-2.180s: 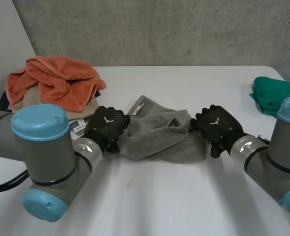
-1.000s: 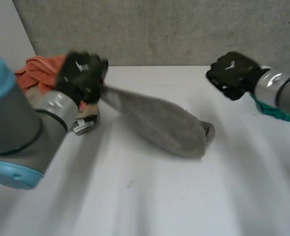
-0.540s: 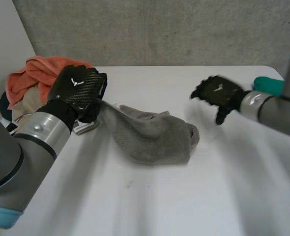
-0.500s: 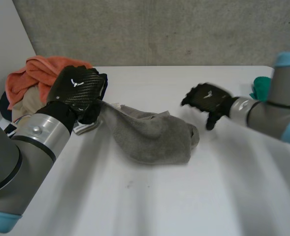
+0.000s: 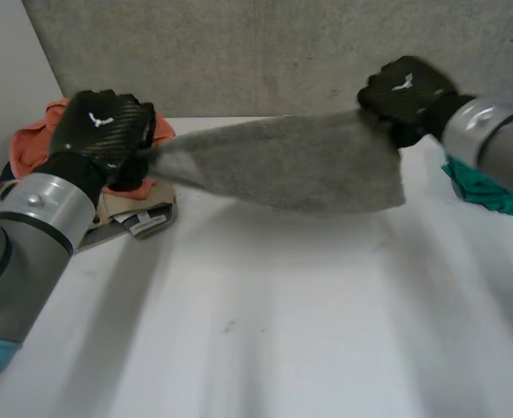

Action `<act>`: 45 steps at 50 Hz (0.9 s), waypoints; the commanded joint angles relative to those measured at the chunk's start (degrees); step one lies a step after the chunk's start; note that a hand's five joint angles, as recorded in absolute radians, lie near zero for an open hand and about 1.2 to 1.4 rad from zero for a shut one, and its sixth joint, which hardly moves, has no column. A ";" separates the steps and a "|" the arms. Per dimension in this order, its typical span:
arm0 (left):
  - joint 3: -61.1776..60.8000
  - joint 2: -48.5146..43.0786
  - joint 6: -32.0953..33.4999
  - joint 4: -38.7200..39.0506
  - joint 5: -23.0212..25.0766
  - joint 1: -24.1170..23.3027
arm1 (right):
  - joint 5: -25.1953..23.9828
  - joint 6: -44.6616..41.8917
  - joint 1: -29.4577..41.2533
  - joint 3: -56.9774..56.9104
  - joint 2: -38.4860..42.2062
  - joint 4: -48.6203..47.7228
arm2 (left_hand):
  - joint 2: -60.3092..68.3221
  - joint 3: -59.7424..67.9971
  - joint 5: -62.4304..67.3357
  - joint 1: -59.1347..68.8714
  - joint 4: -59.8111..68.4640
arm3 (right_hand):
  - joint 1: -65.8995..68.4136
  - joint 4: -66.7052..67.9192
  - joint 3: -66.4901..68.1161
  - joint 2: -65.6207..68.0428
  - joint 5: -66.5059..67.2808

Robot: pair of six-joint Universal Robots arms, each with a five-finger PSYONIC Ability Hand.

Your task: Fold the laundry.

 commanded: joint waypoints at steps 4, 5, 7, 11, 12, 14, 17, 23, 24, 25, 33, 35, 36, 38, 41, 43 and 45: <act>-0.80 -1.93 -0.18 -0.01 0.94 0.38 | -2.15 -1.80 -6.40 15.56 -16.33 10.60 | 11.42 11.80 14.21 16.11 11.27 | 17.98 11.55 12.26 13.47 14.79; -1.07 -3.24 -0.18 -0.01 1.38 0.12 | -2.15 -2.49 -6.84 17.67 -16.94 11.66 | 11.42 11.80 14.21 16.11 11.27 | 17.98 11.55 12.26 13.47 14.79; -1.25 -7.28 -0.09 -0.01 3.13 -0.49 | -2.06 -3.73 -6.75 19.61 -16.78 12.28 | 11.42 11.80 14.21 16.11 11.27 | 17.98 11.55 12.26 13.47 14.79; 0.60 -15.19 0.08 0.69 4.72 -1.90 | -1.01 -6.63 -6.49 21.12 -11.60 12.02 | 11.42 11.80 14.21 16.11 11.27 | 17.98 11.55 12.26 13.47 14.79; 1.47 -16.95 0.08 1.13 4.72 -1.99 | -0.75 -6.81 -6.49 20.85 -10.02 12.02 | 11.42 11.80 14.21 16.11 11.27 | 17.98 11.55 12.26 13.47 14.79; 4.98 -21.44 0.17 3.15 4.28 -2.52 | 0.57 -6.28 -6.40 19.19 -5.01 11.41 | 11.42 11.80 14.21 16.11 11.27 | 17.98 11.55 12.26 13.47 14.79; 10.94 -24.86 1.22 5.60 3.93 -2.52 | 4.68 -4.71 -6.14 14.37 0.69 8.70 | 11.42 11.80 14.21 16.11 11.27 | 17.98 11.55 12.26 13.47 14.79; 27.21 -25.49 3.95 8.69 0.77 -2.78 | 13.48 3.28 -1.75 6.01 3.09 -9.38 | 11.42 11.80 14.21 16.11 11.27 | 17.98 11.55 12.26 13.47 14.79; 29.49 -25.40 3.95 9.48 0.16 -2.87 | 15.67 7.65 -0.70 4.95 2.92 -18.30 | 11.42 11.80 14.21 16.11 11.27 | 17.98 11.55 12.26 13.47 14.79; 33.52 -25.23 3.60 11.57 -0.98 -2.87 | 16.56 9.87 -0.17 4.77 2.74 -22.39 | 11.42 11.80 14.21 16.11 11.27 | 17.98 11.55 12.26 13.47 14.79; 38.22 -19.96 2.10 23.55 -2.75 -2.96 | 16.75 20.88 0.28 5.47 -3.06 -42.74 | 11.42 11.80 14.21 16.11 11.27 | 17.98 11.55 12.26 13.47 14.79; 36.56 -20.30 2.02 21.80 -2.66 -2.70 | 14.91 20.88 0.71 5.47 -2.54 -41.16 | 11.42 11.80 14.21 16.11 11.27 | 17.98 11.55 12.26 13.47 14.79; 35.68 -20.48 1.93 21.09 -2.58 -2.61 | 14.21 20.70 0.89 5.73 -1.93 -40.28 | 11.42 11.80 14.21 16.11 11.27 | 17.98 11.55 12.26 13.47 14.79; 33.31 -20.74 1.93 20.12 -2.57 -2.52 | 12.63 20.35 0.98 6.17 -0.87 -37.57 | 11.42 11.80 14.21 16.11 11.27 | 17.98 11.55 12.26 13.47 14.79; 26.81 -21.36 2.19 18.28 -2.57 -2.96 | 10.60 20.26 0.98 7.13 0.88 -33.26 | 11.42 11.80 14.21 16.11 11.27 | 17.98 11.55 12.26 13.47 14.79; 24.43 -21.88 2.02 18.01 -2.66 -3.04 | 9.98 20.09 0.89 8.01 2.64 -31.41 | 11.42 11.80 14.21 16.11 11.27 | 17.98 11.55 12.26 13.47 14.79; 19.62 -22.94 2.28 17.66 -2.58 -3.13 | 9.63 19.30 0.98 9.68 4.66 -29.21 | 11.42 11.80 14.21 16.11 11.27 | 17.98 11.55 12.26 13.47 14.79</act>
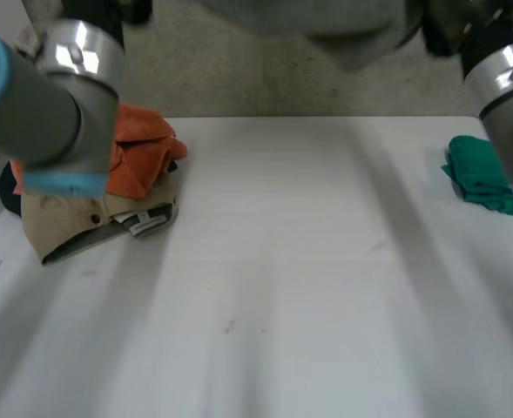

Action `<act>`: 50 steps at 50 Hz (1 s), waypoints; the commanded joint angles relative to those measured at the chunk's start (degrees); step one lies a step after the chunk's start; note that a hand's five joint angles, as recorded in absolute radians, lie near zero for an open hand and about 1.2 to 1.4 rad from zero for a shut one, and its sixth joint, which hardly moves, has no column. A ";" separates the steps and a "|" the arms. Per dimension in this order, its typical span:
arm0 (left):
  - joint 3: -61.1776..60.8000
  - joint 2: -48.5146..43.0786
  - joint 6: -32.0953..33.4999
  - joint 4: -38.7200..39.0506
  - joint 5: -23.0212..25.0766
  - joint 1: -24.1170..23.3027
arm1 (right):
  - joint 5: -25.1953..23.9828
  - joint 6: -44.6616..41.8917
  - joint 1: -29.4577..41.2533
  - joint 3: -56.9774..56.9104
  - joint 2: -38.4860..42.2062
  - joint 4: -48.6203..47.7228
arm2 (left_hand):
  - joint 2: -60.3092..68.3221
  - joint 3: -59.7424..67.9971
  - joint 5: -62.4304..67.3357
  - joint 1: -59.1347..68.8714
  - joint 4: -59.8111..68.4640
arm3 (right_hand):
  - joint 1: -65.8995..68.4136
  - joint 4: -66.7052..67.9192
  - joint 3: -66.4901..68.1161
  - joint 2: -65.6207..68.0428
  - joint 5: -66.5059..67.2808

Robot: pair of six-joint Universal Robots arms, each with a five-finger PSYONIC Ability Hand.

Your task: Fold the laundry.

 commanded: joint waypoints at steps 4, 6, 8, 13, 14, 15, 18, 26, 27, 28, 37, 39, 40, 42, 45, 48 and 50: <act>-21.70 -3.40 0.45 -3.21 0.49 -0.33 | -2.85 -7.57 0.03 9.76 8.25 12.78 | 11.37 11.75 14.21 15.57 11.26 | 17.98 11.47 12.03 12.51 12.27; -24.90 -3.14 0.45 -3.21 0.49 -0.42 | -2.94 -10.56 -0.06 12.15 8.34 14.37 | 11.37 11.75 14.21 15.57 11.26 | 17.98 11.47 12.03 12.51 12.27; -29.03 -2.35 0.53 -2.95 0.58 -0.77 | -2.94 -15.49 -0.58 15.75 8.08 16.92 | 11.37 11.75 14.21 15.57 11.26 | 17.98 11.47 12.03 12.51 12.27; -34.22 0.89 1.24 -2.78 1.46 -1.47 | -2.67 -23.49 -0.85 20.94 7.82 22.71 | 11.37 11.75 14.21 15.57 11.26 | 17.98 11.47 12.03 12.51 12.27; -34.75 1.60 1.24 -2.78 1.63 -1.38 | -2.76 -23.76 -1.20 21.21 7.64 23.34 | 11.37 11.75 14.21 15.57 11.26 | 17.98 11.47 12.03 12.51 12.27; -35.45 2.39 1.24 -2.78 1.81 -1.38 | -2.76 -23.68 -2.07 21.65 6.60 24.39 | 11.37 11.75 14.21 15.57 11.26 | 11.87 5.36 5.93 6.41 6.17; -38.43 5.81 1.24 -2.78 3.03 -1.56 | -2.76 -22.80 -3.39 21.65 3.00 26.41 | 11.37 11.75 14.21 15.57 11.26 | -12.49 -19.00 -18.43 -17.95 -18.19; -42.13 11.79 1.33 -2.95 5.24 -1.73 | -4.60 -23.24 -3.75 16.39 -1.50 33.26 | 11.37 11.75 14.21 15.57 11.26 | -26.54 -33.05 -32.49 -32.00 -32.24; -42.22 12.15 1.33 -2.95 5.24 -1.73 | -4.87 -23.24 -3.84 15.42 -1.50 34.49 | 11.37 11.75 14.21 15.57 11.26 | -26.71 -33.22 -32.65 -32.17 -32.41; -42.31 12.41 1.33 -3.04 5.24 -1.73 | -5.39 -23.24 -3.84 14.28 -1.50 35.72 | 11.37 11.75 14.21 15.57 11.26 | -26.71 -33.22 -32.66 -32.17 -32.41; -42.93 13.56 1.33 -3.13 5.33 -1.73 | -9.70 -24.38 -3.75 2.15 0.16 45.74 | 11.37 11.75 14.21 15.57 11.26 | -26.54 -33.05 -32.49 -32.00 -32.24; -42.93 13.56 1.33 -3.13 5.33 -1.73 | -9.79 -24.29 -3.31 0.92 1.57 47.07 | 11.37 11.75 14.21 15.57 11.26 | -26.37 -32.88 -32.32 -31.83 -32.07; -42.93 13.56 1.33 -3.13 5.24 -1.73 | -9.71 -24.29 -3.05 0.30 2.45 47.68 | 11.37 11.75 14.21 15.57 11.26 | -26.21 -32.72 -32.15 -31.67 -31.91; -42.93 13.56 1.33 -3.13 5.24 -1.73 | -9.71 -24.29 -2.96 -1.63 5.17 49.53 | 11.37 11.75 14.21 15.57 11.26 | -25.70 -32.21 -31.65 -31.16 -31.40; -42.93 13.56 1.24 -3.13 5.33 -1.73 | -9.71 -23.94 -2.87 -3.39 8.77 50.50 | 11.37 11.75 14.21 15.57 11.26 | -24.86 -31.37 -30.81 -30.32 -30.57; -42.93 13.56 1.24 -3.04 5.33 -1.73 | -9.09 -23.94 -2.78 -4.01 11.33 50.41 | 11.37 11.75 14.21 15.57 11.26 | -24.02 -30.53 -29.97 -29.48 -29.72; -42.93 13.56 1.24 -2.95 5.33 -1.73 | -9.09 -23.94 -2.78 -4.45 13.70 50.41 | 11.37 11.75 14.21 15.57 11.26 | -22.84 -29.35 -28.79 -28.30 -28.54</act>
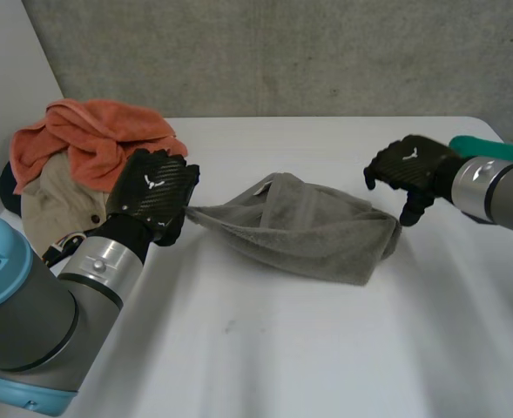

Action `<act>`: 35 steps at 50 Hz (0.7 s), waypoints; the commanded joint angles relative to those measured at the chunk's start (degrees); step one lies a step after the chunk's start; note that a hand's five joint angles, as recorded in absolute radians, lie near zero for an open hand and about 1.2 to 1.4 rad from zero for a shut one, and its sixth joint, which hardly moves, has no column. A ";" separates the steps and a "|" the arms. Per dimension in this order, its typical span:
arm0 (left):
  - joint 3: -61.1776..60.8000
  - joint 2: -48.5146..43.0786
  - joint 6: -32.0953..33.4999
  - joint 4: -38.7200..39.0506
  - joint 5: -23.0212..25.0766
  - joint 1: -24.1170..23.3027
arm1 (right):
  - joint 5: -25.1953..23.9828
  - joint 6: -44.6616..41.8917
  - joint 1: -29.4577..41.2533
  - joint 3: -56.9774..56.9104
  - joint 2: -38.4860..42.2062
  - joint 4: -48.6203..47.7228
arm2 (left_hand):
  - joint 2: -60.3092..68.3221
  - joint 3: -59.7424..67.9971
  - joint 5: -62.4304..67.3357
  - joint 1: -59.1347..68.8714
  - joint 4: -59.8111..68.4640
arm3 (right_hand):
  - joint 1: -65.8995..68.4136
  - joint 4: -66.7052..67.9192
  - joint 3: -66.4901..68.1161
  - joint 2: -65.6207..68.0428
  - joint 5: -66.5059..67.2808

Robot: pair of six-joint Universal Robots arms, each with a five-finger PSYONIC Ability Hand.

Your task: Fold the laundry.

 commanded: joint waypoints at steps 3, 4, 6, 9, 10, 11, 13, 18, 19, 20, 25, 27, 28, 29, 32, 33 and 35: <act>0.29 -0.05 0.04 0.18 0.02 0.00 | 0.59 0.20 0.43 -2.10 9.47 0.19 | 11.32 11.73 13.38 14.87 11.25 | 9.65 10.17 10.05 9.93 10.96; 0.29 -0.05 0.05 0.18 0.02 0.00 | 0.59 0.28 0.52 -2.27 9.92 0.01 | 11.32 11.73 13.38 14.87 11.25 | 12.85 13.37 13.25 13.13 14.16; 0.56 -0.05 0.05 0.27 0.02 0.09 | 1.02 0.72 0.52 -2.89 10.45 -0.52 | 11.32 11.73 13.38 14.87 11.25 | 23.58 24.10 23.98 23.86 24.89; 1.17 0.04 0.05 0.27 -0.07 0.18 | 1.99 2.83 1.31 -3.94 10.01 -2.80 | 11.32 11.73 13.38 14.87 11.25 | 46.46 46.98 46.86 46.74 47.77; 1.61 0.21 0.13 0.36 -0.07 0.18 | 2.51 4.57 1.83 -4.03 9.06 -4.28 | 11.32 11.73 13.38 14.87 11.25 | 46.46 46.98 46.86 46.74 47.77; 2.05 0.47 0.13 0.36 -0.16 0.18 | 2.69 5.37 2.01 -3.95 8.26 -4.91 | 11.32 11.73 13.38 14.87 11.25 | 46.46 46.98 46.86 46.74 47.77; 3.19 1.87 0.13 0.18 -0.25 0.18 | 3.05 7.65 2.02 -3.68 3.54 -6.40 | 11.32 11.73 13.38 14.87 11.25 | 46.46 46.98 46.86 46.74 47.77; 8.71 10.21 -0.31 0.01 -0.60 0.44 | 3.57 9.95 1.49 -3.86 -11.85 -6.94 | 11.32 11.73 13.38 14.87 11.25 | 46.46 46.98 46.86 46.74 47.77; 9.69 11.28 -0.39 0.01 -0.60 0.53 | 3.57 10.04 1.14 -3.94 -14.31 -6.67 | 11.32 11.73 13.38 14.87 11.25 | 46.46 46.98 46.86 46.74 47.77; 10.57 12.33 -0.48 -0.08 -0.60 0.53 | 3.57 10.04 0.53 -3.86 -16.33 -6.50 | 11.32 11.73 13.38 14.87 11.25 | 46.46 46.98 46.86 46.74 47.77; 16.27 16.29 -0.66 -3.75 -0.42 0.79 | 2.44 9.78 -4.56 -2.45 -26.01 -1.25 | 11.32 11.73 13.38 14.87 11.25 | 46.46 46.98 46.86 46.74 47.77; 17.34 16.21 -0.66 -6.05 -0.33 0.88 | 1.82 9.69 -5.72 -1.84 -26.81 1.05 | 11.32 11.73 13.38 14.87 11.25 | 46.46 46.98 46.86 46.74 47.77; 17.78 16.03 -0.66 -7.19 -0.33 0.88 | 1.47 9.52 -5.89 -1.40 -26.99 2.28 | 11.32 11.73 13.38 14.87 11.25 | 46.46 46.98 46.86 46.74 47.77; 18.13 15.68 -0.57 -9.55 -0.16 0.71 | 1.20 9.08 -5.90 -0.70 -27.34 4.03 | 11.32 11.73 13.38 14.87 11.25 | 46.46 46.98 46.86 46.74 47.77; 17.87 13.67 -0.22 -12.47 0.02 0.53 | 0.94 6.89 -5.81 1.23 -27.52 6.68 | 11.32 11.73 13.38 14.87 11.25 | 46.46 46.98 46.86 46.74 47.77; 17.70 10.96 -0.13 -13.95 0.02 0.62 | 1.28 5.05 -5.72 2.81 -27.26 7.56 | 11.32 11.73 13.38 14.87 11.25 | 46.46 46.98 46.86 46.74 47.77; 17.52 7.78 -0.13 -15.19 0.02 0.62 | 1.55 3.28 -5.72 4.31 -26.73 7.74 | 11.32 11.73 13.38 14.87 11.25 | 46.46 46.98 46.86 46.74 47.77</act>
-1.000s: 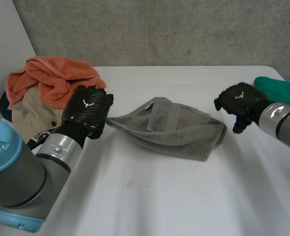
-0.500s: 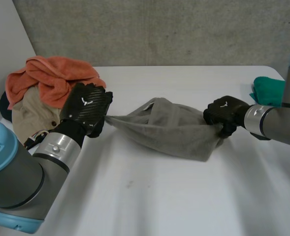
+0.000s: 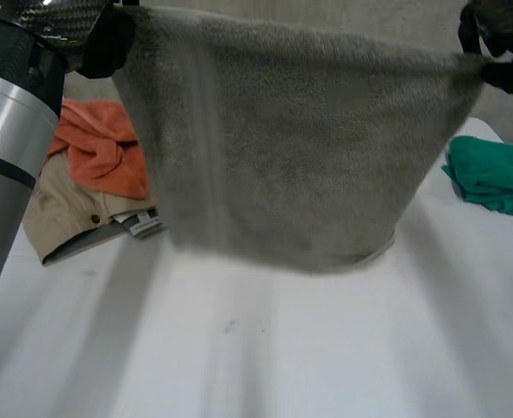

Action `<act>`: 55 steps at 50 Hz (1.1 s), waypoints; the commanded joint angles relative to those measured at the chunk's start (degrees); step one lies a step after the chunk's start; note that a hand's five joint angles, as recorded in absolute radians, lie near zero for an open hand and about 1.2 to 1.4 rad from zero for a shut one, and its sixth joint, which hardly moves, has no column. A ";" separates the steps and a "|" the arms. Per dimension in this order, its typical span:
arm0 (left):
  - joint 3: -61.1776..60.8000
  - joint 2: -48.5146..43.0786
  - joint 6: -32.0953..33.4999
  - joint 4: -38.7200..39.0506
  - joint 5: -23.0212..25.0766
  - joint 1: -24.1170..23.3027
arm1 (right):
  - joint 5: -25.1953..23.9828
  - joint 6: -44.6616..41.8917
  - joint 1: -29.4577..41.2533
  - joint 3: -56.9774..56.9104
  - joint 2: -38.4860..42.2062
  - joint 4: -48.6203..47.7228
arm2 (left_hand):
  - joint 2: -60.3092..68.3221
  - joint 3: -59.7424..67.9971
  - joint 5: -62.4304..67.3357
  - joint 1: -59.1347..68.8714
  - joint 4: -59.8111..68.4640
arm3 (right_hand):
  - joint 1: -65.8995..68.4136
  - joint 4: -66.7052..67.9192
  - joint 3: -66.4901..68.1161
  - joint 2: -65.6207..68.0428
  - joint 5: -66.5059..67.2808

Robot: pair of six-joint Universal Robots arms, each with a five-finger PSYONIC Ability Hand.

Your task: Fold the laundry.

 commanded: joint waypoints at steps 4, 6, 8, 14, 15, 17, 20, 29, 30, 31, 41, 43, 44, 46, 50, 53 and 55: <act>-0.08 -16.06 0.66 -8.47 0.17 -0.12 | -0.14 -6.38 1.35 7.74 4.52 4.11 | 11.32 11.71 13.38 14.87 11.24 | 16.84 11.48 12.11 12.62 13.08; 0.96 -21.06 0.75 -8.04 0.08 -0.12 | 0.47 -5.77 3.10 7.66 10.12 2.02 | 11.32 11.71 13.38 14.87 11.24 | 16.84 11.48 12.11 12.62 13.08; 2.28 -24.33 0.92 -7.51 -0.10 -0.03 | 1.35 -4.98 4.25 7.57 13.40 -0.36 | 11.32 11.71 13.38 14.87 11.24 | 16.84 11.48 12.11 12.62 13.08; 19.46 -34.00 7.23 -2.60 -0.45 -0.38 | 9.51 -0.68 8.81 1.01 22.54 -15.79 | 11.32 11.71 13.38 14.87 11.24 | 16.84 11.48 12.11 12.62 13.08; 22.30 -34.44 8.47 -1.71 -0.36 -0.38 | 10.40 -0.06 9.26 -0.24 23.43 -17.93 | 11.32 11.71 13.38 14.87 11.24 | 16.84 11.48 12.11 12.62 13.08; 28.37 -35.41 10.67 0.57 -0.54 -0.38 | 13.29 2.91 11.27 -5.41 25.44 -26.95 | 11.32 11.71 13.38 14.87 11.24 | 16.84 11.48 12.11 12.62 13.08; 38.57 -35.86 11.56 7.77 -0.97 -0.65 | 15.50 7.40 12.60 -8.68 25.37 -37.69 | 11.32 11.71 13.38 14.87 11.24 | 16.84 11.48 12.11 12.62 13.08; 42.73 -31.38 5.85 18.60 -5.63 -0.21 | 18.76 12.25 12.87 -7.39 18.26 -59.35 | 11.32 11.71 13.38 14.87 11.24 | 16.84 11.48 12.11 12.62 13.08; 39.59 -30.33 5.67 17.73 -5.63 -0.12 | 18.50 12.16 12.87 -6.68 18.16 -59.17 | 11.32 11.71 13.38 14.87 11.24 | 16.84 11.48 12.11 12.62 13.08; 37.99 -29.97 5.59 17.55 -5.63 -0.12 | 18.15 12.08 12.87 -5.71 18.08 -59.00 | 11.32 11.71 13.38 14.87 11.24 | 16.84 11.48 12.11 12.62 13.08; 5.60 -20.04 5.23 16.58 -3.45 -0.21 | 11.39 8.83 12.61 16.40 8.33 -45.32 | 11.32 11.71 13.38 14.87 11.24 | 16.84 11.48 12.11 12.62 13.08; 0.82 -19.34 5.50 16.58 -1.86 -0.38 | 10.94 7.60 12.60 20.12 7.97 -42.75 | 11.32 11.71 13.38 14.87 11.24 | 16.84 11.48 12.11 12.62 13.08; -4.25 -18.72 5.41 16.49 -0.03 -0.47 | 10.42 6.37 12.60 24.57 7.88 -40.21 | 11.32 11.71 13.38 14.87 11.24 | 16.84 11.48 12.11 12.62 13.08; -10.59 -18.37 5.84 16.49 2.00 -0.56 | 9.54 4.53 12.60 30.55 7.97 -38.18 | 11.32 11.71 13.38 14.87 11.24 | 16.84 11.48 12.11 12.62 13.08; -19.40 -19.24 6.29 16.58 2.89 -0.65 | 7.60 0.83 12.87 37.88 9.28 -37.46 | 11.32 11.71 13.38 14.87 11.24 | 16.84 11.48 12.11 12.62 13.08; -23.19 -19.86 7.42 16.49 2.80 -0.73 | 8.03 -1.19 13.13 39.73 12.70 -37.03 | 11.32 11.71 13.38 14.87 11.24 | 16.84 11.48 12.11 12.62 13.08; -24.95 -19.25 8.04 16.40 2.72 -0.73 | 8.21 -1.29 12.61 39.82 13.94 -35.71 | 11.32 11.71 13.38 14.87 11.24 | 16.84 11.48 12.11 12.62 13.08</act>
